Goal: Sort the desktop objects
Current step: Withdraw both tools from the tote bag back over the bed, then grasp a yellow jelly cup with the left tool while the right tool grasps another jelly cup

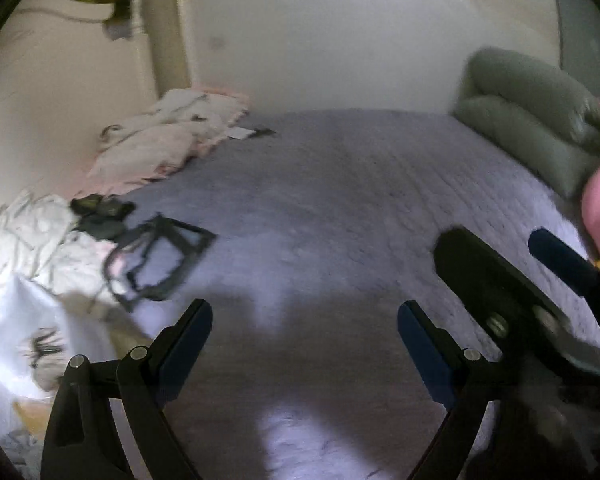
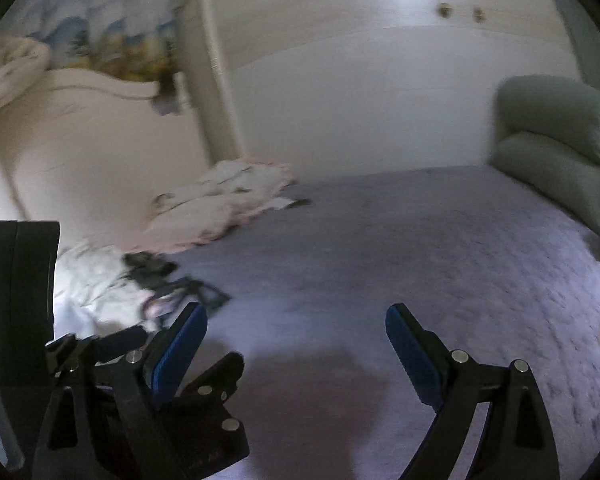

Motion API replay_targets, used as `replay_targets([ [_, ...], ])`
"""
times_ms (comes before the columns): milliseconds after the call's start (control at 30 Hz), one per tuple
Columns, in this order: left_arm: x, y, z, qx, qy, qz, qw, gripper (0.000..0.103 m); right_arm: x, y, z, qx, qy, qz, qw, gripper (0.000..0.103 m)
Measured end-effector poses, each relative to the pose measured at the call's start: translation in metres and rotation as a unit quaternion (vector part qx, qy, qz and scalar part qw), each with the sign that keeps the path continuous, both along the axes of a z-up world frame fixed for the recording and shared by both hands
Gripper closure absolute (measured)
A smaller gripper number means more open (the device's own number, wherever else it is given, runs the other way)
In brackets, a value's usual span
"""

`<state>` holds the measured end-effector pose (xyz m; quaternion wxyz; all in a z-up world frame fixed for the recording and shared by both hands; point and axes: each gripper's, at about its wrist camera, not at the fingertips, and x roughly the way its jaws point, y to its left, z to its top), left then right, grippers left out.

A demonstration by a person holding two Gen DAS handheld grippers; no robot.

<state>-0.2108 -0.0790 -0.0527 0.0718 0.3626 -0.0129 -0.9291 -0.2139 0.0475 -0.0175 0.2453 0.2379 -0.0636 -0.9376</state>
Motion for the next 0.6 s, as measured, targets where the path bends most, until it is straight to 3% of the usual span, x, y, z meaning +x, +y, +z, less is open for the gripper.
replay_targets([
  [100,0.000,0.018,0.004,0.011,0.007,-0.016,0.9998,0.010,-0.014,0.007,-0.008,0.026,-0.037,-0.035,0.998,0.011],
  [200,-0.010,0.044,0.014,-0.002,0.011,-0.032,0.9994,0.010,-0.028,0.025,-0.010,-0.012,-0.079,0.001,0.997,0.011],
  [267,-0.022,0.074,0.023,-0.023,0.007,-0.049,0.9985,0.010,-0.037,0.043,-0.001,0.009,-0.074,-0.007,0.997,0.011],
  [333,-0.038,0.105,0.031,-0.020,0.006,-0.085,0.9961,0.010,-0.043,0.073,0.011,0.025,-0.058,-0.053,0.997,0.011],
  [433,-0.059,0.164,0.035,-0.021,-0.002,-0.156,0.9876,0.010,-0.052,0.123,0.019,0.012,-0.068,-0.096,0.993,0.011],
  [500,-0.071,0.204,0.028,-0.032,-0.011,-0.194,0.9804,0.009,-0.064,0.160,0.016,0.016,-0.104,-0.101,0.989,0.011],
  [600,-0.086,0.259,0.014,-0.012,-0.031,-0.259,0.9654,0.010,-0.077,0.225,0.001,0.017,-0.151,-0.149,0.977,0.011],
])
